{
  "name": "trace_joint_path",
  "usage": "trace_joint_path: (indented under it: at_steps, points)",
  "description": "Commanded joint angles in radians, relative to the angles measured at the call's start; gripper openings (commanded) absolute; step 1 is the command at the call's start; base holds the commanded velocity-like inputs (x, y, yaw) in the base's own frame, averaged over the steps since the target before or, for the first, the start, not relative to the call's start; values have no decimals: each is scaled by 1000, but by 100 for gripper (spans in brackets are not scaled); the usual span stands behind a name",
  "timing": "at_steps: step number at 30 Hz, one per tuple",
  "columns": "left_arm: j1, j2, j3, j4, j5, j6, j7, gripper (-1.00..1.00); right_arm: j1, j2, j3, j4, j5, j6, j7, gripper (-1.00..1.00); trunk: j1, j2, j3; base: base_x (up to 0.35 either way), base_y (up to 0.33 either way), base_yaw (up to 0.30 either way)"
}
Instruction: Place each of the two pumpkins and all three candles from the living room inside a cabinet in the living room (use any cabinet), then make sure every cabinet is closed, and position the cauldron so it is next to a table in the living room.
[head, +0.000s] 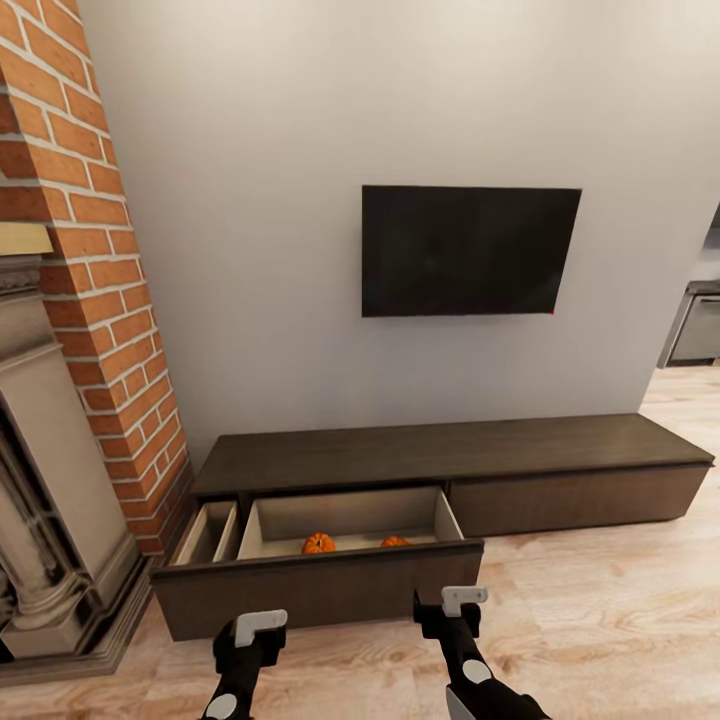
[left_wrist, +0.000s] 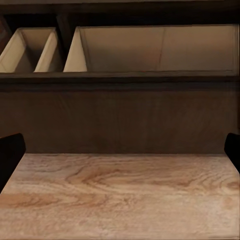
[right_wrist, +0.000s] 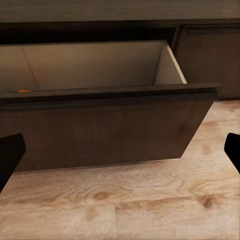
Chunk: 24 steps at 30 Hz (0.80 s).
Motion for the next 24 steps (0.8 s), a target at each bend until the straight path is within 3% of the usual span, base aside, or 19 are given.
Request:
trace_joint_path:
  at_steps: [1,12,17,24]
  points:
    - [-1,1,-14,0,9,-4,7,100,-1,-1,9,1,-7,-3,-6,100,4,-8,-4,0,0,0]
    - [0,3,-35,-14,11,-55,17,100,0,-1,12,-7,-7,-21,-6,100,46,-85,-39,0,0,0]
    - [1,4,-36,-16,11,-73,16,100,14,-3,74,-7,-7,-91,-6,100,65,-120,-54,0,0,0]
    - [1,4,-36,-16,11,-75,16,100,18,-3,97,-7,-7,-105,-6,100,92,-169,-76,0,0,0]
